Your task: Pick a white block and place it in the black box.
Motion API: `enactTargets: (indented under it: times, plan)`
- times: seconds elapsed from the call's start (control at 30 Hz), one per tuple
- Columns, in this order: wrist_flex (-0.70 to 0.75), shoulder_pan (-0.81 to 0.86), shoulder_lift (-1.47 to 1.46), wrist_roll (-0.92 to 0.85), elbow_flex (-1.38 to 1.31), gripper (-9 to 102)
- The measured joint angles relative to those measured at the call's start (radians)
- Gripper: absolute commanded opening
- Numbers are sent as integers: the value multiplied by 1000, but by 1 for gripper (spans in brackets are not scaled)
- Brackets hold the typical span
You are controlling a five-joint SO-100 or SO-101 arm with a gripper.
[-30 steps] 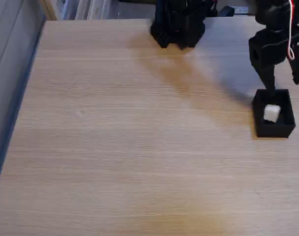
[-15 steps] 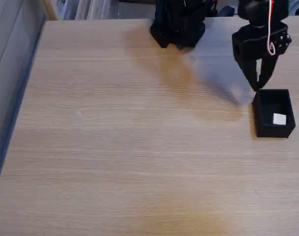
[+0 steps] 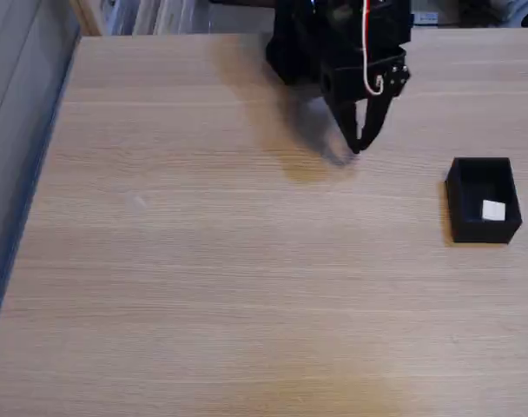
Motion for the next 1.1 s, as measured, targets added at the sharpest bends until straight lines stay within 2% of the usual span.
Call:
enactTargets:
  times: [0.23, 0.33, 0.47, 0.63, 1.1]
  plan:
    - [8, 179, 322, -109, 339, 0]
    - [80, 235, 479, -135, 425, 0]
    - [193, 247, 571, -126, 433, 0]
    - [313, 244, 715, -21, 437, 0]
    - [330, 244, 739, 0, 437, 1]
